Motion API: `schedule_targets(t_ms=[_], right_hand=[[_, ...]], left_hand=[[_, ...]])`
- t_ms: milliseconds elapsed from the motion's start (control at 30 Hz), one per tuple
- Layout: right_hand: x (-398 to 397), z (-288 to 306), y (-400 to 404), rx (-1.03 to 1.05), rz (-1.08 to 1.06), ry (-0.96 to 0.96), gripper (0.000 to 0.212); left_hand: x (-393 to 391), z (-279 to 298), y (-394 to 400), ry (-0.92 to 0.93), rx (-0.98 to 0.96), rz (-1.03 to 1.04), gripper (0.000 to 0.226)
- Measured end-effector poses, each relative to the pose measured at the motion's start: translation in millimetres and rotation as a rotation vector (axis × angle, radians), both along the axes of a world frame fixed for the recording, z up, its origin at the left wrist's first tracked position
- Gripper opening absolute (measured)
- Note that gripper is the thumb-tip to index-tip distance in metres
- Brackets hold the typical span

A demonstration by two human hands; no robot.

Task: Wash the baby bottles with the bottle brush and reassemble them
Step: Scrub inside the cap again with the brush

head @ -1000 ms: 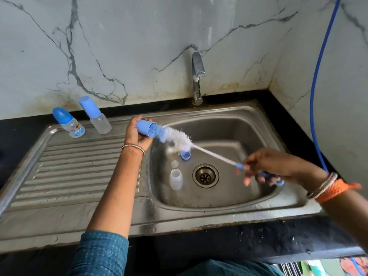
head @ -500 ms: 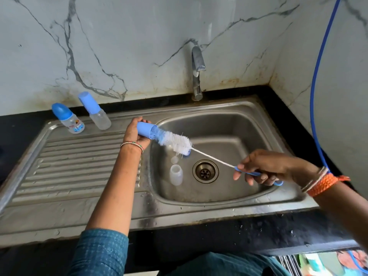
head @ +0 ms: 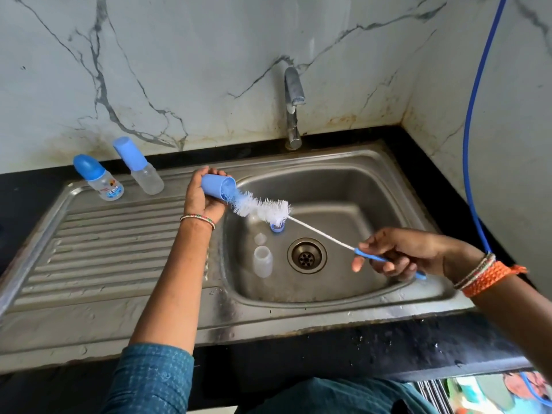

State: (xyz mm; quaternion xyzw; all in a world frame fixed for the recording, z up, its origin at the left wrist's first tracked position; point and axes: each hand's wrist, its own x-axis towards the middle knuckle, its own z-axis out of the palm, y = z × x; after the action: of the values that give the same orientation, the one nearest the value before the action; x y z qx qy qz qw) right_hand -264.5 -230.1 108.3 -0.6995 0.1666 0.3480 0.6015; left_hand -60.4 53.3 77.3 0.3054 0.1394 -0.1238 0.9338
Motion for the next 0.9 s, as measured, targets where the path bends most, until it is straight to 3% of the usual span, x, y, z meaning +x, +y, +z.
schedule_targets(t_ms=[67, 167, 267, 300, 367, 433, 467, 533, 600, 667, 733, 833, 900], right_hand=[[0.6, -4.4, 1.9, -0.285, -0.015, -0.255, 0.026], [-0.5, -4.7, 9.5, -0.97, -0.068, -0.766, 0.015], [-4.0, -6.5, 15.0, -1.131, -0.172, -1.084, 0.024], [-3.4, -5.6, 15.0, -1.134, -0.19, -1.095, 0.022], [1.0, 2.7, 13.6, -0.969, -0.164, -0.84, 0.011], [1.4, 9.0, 14.6, -0.522, -0.064, -0.37, 0.029], [0.4, 9.2, 14.6, -0.347, -0.058, -0.223, 0.035], [-0.3, 8.7, 14.0, -0.31, -0.013, -0.224, 0.034], [-1.4, 6.3, 13.6, -0.644, 0.016, -0.459, 0.022], [1.3, 5.0, 12.1, -0.945, -0.126, -0.68, 0.008], [6.9, 7.5, 7.4, -0.854, -0.199, -0.662, 0.008], [8.4, 17.5, 8.3, -0.425, -0.013, -0.275, 0.032], [5.9, 21.5, 11.4, -0.42, 0.062, -0.231, 0.04]], left_hand=[[5.3, -1.0, 1.9, 0.081, 0.084, 0.003, 0.02], [9.4, -14.2, 5.7, 0.224, 0.265, -0.083, 0.023], [3.8, -19.9, 2.4, 0.25, 0.183, -0.064, 0.017], [2.2, -19.3, 1.4, 0.243, 0.15, -0.047, 0.018], [-1.0, -16.1, 0.6, 0.19, 0.099, -0.019, 0.019], [-2.4, -12.5, 0.2, 0.135, 0.035, 0.003, 0.019], [-2.4, -10.5, 0.3, 0.123, 0.006, 0.009, 0.019], [-3.4, -7.2, 0.7, 0.116, -0.023, 0.029, 0.018], [-4.1, -4.8, 1.2, 0.113, -0.023, 0.043, 0.02], [-4.3, -2.9, 1.4, 0.105, -0.01, 0.038, 0.021], [-4.5, -2.1, 0.8, 0.093, -0.022, 0.032, 0.019], [-5.5, -2.6, 1.4, 0.069, -0.029, 0.012, 0.016], [-5.4, -3.5, 1.9, 0.08, -0.061, 0.02, 0.014]])
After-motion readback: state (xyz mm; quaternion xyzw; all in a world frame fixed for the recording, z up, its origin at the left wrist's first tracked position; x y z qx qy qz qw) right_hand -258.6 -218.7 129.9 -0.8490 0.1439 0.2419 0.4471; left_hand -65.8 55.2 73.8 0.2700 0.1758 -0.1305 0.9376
